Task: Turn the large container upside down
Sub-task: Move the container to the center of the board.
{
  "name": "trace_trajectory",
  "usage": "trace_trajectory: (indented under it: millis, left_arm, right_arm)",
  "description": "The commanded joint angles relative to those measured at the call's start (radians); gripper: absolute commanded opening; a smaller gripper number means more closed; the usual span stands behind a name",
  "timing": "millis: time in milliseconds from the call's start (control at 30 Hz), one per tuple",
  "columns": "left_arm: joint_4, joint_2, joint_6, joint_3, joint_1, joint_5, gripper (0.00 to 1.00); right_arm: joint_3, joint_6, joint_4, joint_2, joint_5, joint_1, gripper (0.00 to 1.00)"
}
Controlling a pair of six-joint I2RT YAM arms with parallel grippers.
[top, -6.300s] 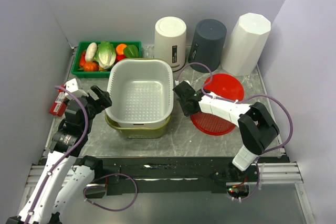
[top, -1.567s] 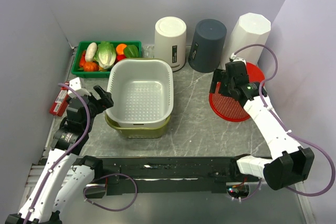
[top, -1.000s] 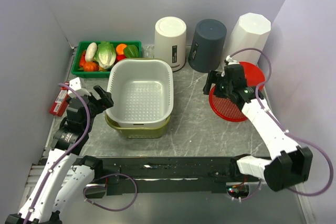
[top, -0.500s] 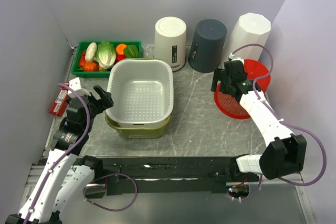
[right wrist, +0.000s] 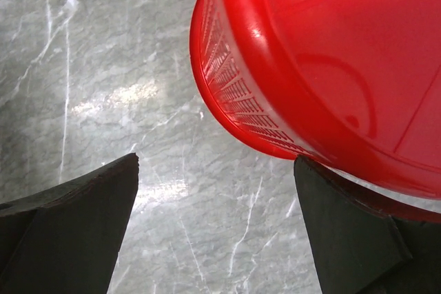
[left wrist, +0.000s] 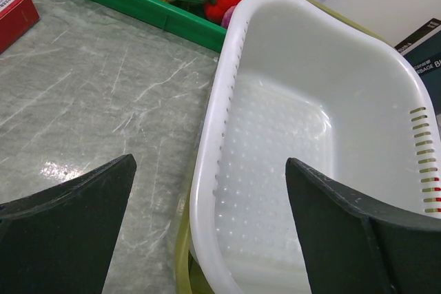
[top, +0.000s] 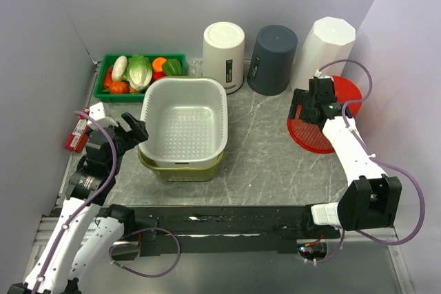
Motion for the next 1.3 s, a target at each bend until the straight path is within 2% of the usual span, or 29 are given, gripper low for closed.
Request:
trace_trajectory:
  millis: [0,200,433,500,667,833,900,1267]
  left_arm:
    - [0.028,-0.002,0.007,0.007,0.003,0.003,0.96]
    - [0.032,0.003,0.009,0.006,0.003,0.006,0.96]
    - [0.033,0.014,0.010,0.007,0.003,0.013,0.96]
    - [0.032,0.015,0.010,0.007,0.003,0.013,0.96]
    - [0.033,0.017,0.009,0.007,0.003,0.014,0.96]
    - [0.033,0.017,0.012,0.006,0.003,0.013,0.96]
    - [0.033,0.017,0.010,0.006,0.003,0.014,0.96]
    - [0.035,0.023,0.012,0.006,0.002,0.017,0.96]
  right_arm:
    - [0.037,0.014,-0.005,0.007,-0.013,-0.035,1.00]
    - [0.023,0.020,0.007,-0.022,-0.114,-0.046,1.00]
    - [-0.046,0.066,0.108,-0.133,-0.387,-0.046,0.99]
    - [-0.049,0.073,0.122,-0.140,-0.405,-0.046,1.00]
    - [0.027,0.051,0.066,-0.072,-0.304,-0.046,1.00]
    - [0.060,0.099,0.035,0.002,-0.185,-0.046,0.99]
    - [0.068,0.122,0.016,0.013,-0.086,-0.048,1.00]
    - [0.043,0.166,-0.009,-0.007,0.158,-0.048,1.00]
